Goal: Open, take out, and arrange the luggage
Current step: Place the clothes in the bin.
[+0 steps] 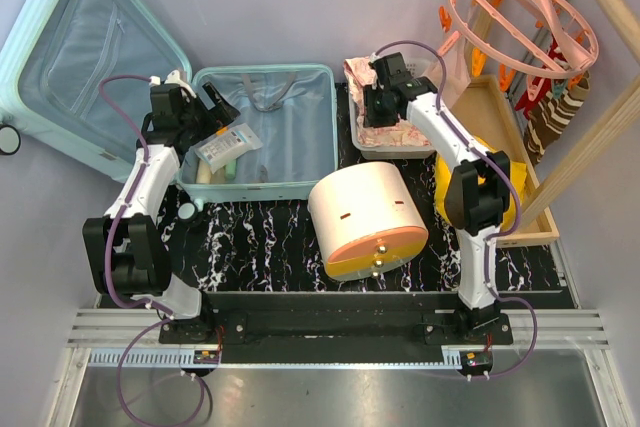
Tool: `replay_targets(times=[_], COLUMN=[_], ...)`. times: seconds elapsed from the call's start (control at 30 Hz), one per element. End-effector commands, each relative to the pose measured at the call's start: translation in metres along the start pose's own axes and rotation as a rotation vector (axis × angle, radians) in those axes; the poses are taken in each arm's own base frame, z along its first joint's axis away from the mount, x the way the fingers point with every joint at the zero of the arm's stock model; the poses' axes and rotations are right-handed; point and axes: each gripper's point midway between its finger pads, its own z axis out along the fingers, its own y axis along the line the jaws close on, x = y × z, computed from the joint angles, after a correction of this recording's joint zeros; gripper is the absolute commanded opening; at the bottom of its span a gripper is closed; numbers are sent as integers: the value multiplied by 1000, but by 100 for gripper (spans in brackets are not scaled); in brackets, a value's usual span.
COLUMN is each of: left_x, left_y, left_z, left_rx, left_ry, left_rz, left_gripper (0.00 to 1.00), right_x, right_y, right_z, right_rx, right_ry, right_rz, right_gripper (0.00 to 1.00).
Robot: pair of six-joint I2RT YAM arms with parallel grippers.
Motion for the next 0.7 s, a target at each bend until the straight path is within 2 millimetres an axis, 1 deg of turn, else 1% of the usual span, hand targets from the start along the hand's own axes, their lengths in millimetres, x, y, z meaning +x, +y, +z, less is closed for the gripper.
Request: replay_targets(times=[0.0,0.07,0.13,0.17,0.2,0.27,0.3,0.43,0.47,0.57,0.63,0.67], left_x=[-14,-15,-15,-15,-15,-16,-15,-14,-13,-14,-17,-17], left_y=[-8,-9,-9,-9,-9,-8,-8,-6,-6,-5,-2,-1], left_z=[-9,-9,-8,-7,-7,-7,-7,-9,-9,-9,-9,-10], left_rx=[26,27,28,29,30,28,27,16,14,11,-4,-9], left_ry=[-61,-64,-60,-61,-61,-63,-62,-65,-62,-66,-71,-71], left_rz=[39,40,38,36,33,34,35,41,43,45,53,58], left_gripper=[99,99,99,99,99,99,99,99,99,99,99,99], right_x=[15,25,35,37,47,55,60,61,64,77,79,74], right_y=[3,7,7,6,1,-3,-6,-11,-18,-25,-21,-18], right_z=[24,30,41,42,52,55,60,61,64,69,68,65], right_rx=[-40,-65,-57,-34,-10,24,33,64,97,121,99,90], right_ry=[75,109,145,161,196,237,254,258,264,317,324,312], right_rz=[-9,-18,-44,-60,-70,-81,-82,-82,-86,-101,-105,-107], right_gripper=[37,37,36,36,36,35,35,35,35,35,36,36])
